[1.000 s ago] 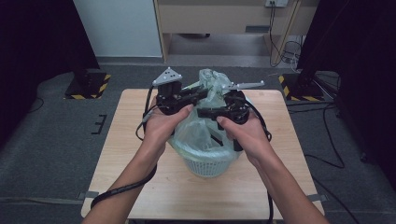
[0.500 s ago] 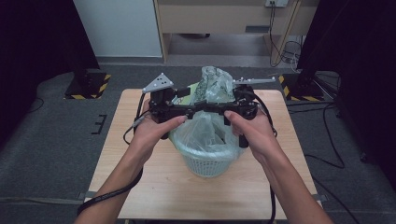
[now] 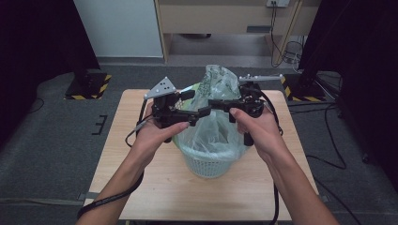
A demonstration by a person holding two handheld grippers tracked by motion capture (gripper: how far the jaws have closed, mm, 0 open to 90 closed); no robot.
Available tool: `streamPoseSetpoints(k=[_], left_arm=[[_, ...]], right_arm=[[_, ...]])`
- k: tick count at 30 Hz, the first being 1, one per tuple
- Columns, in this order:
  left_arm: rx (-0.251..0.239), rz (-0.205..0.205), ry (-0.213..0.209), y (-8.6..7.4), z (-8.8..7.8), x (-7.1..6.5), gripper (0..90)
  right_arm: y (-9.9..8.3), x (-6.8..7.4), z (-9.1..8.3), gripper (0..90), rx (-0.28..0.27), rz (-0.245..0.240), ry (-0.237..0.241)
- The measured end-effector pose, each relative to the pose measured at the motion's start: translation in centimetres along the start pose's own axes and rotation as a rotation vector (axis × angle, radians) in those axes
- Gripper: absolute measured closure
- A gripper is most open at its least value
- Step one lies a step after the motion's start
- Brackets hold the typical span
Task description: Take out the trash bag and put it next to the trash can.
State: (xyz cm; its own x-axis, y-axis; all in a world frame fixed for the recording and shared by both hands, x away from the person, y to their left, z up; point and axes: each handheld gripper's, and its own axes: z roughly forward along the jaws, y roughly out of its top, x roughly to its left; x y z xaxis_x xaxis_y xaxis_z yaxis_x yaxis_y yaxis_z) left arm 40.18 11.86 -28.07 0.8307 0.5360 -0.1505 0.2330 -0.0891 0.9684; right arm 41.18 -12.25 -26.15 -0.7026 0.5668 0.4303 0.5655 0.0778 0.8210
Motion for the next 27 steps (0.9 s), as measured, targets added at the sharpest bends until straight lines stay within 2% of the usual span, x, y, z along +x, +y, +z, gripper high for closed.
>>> streamPoseSetpoints(k=[8, 10, 18, 19, 22, 24, 26, 27], left_arm=[[0.061, 0.028, -0.007, 0.1, 0.7, -0.3, 12.4], [0.085, 0.051, 0.001, 0.1, 1.1, -0.7, 12.3], [0.094, 0.071, 0.003, 0.5, 1.7, -1.4, 14.4], [0.093, 0.074, 0.006, 0.5, 1.7, -1.5, 16.8], [0.1, 0.09, 0.018, 0.5, 1.6, -1.4, 32.1], [0.103, 0.108, 0.028, 0.4, 1.5, -1.4, 47.0], [0.113, 0.118, 0.042, 0.3, 1.5, -1.4, 58.2], [0.12, 0.121, 0.049, 0.2, 1.5, -1.4, 68.2]], right_arm=[[1.2, 0.5, -0.8, 90.0, -0.029, -0.003, 0.006], [1.5, 0.9, -0.8, 90.0, -0.035, -0.008, 0.014], [2.2, 2.6, 0.0, 90.0, -0.035, -0.028, 0.041], [2.1, 2.8, 0.2, 90.0, -0.031, -0.027, 0.05], [2.1, 3.1, 0.6, 90.0, -0.021, -0.033, 0.052], [2.0, 3.1, 0.8, 90.0, -0.023, -0.029, 0.051], [2.0, 3.0, 0.9, 90.0, -0.019, -0.026, 0.053], [2.0, 3.0, 0.9, 90.0, -0.02, -0.025, 0.05]])
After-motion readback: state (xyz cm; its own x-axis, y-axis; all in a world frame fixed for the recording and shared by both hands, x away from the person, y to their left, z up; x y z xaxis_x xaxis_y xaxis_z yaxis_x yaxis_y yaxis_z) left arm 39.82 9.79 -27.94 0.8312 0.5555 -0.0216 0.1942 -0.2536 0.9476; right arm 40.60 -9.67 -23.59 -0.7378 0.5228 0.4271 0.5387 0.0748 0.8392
